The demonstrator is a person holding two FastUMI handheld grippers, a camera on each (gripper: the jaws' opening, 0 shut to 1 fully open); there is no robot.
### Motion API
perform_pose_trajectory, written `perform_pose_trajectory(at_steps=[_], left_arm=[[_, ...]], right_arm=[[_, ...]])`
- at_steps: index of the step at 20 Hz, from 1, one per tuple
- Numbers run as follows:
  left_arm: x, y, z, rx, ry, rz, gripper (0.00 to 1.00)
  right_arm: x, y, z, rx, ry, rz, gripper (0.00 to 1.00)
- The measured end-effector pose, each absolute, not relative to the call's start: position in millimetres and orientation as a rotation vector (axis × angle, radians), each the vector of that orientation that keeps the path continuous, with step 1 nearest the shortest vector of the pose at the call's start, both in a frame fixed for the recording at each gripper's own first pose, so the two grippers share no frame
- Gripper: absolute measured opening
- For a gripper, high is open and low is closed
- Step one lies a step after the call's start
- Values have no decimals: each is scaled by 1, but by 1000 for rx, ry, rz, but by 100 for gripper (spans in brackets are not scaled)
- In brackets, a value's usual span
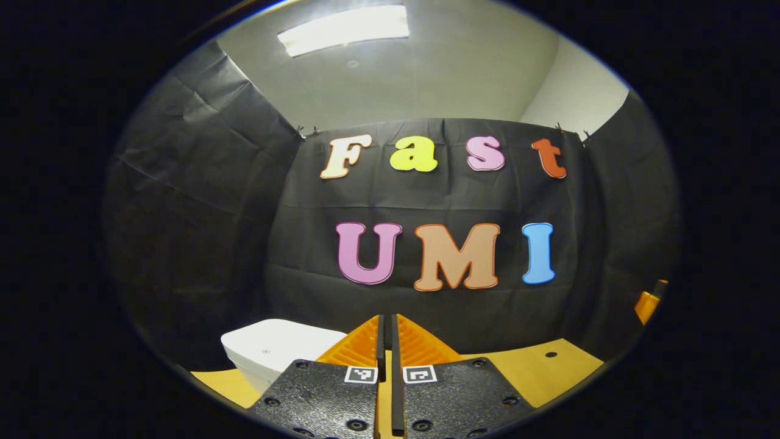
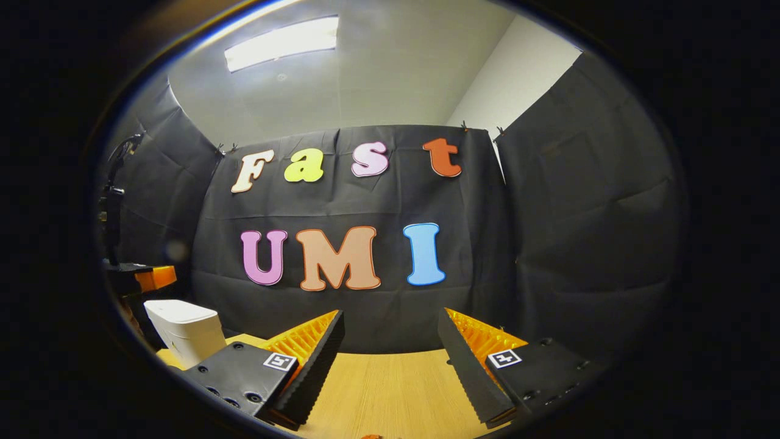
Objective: Press the lid of the desktop garbage bin to open it, pick up the crumpled paper on the desktop and throw it into the bin, then pick up the pop can on the desktop and drop it into the bin, and finally close the garbage bin lid.
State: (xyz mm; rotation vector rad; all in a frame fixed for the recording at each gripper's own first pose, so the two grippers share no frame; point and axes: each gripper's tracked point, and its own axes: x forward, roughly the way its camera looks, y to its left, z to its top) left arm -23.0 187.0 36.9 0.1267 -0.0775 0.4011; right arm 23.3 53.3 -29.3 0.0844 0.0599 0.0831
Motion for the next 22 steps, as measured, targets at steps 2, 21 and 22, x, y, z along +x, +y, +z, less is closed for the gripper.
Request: perform_pose_trajectory(at_steps=[2,21,22], left_arm=[[-26,213,38,156,-83,430,0],[-38,334,-73,171,119,504,1],[-41,333,-73,183,90,494,1]], right_arm=[[22,61,-29,79,61,81,97],[-3,108,-28,16,64,8,98],[-4,108,-28,11,66,9,97]])
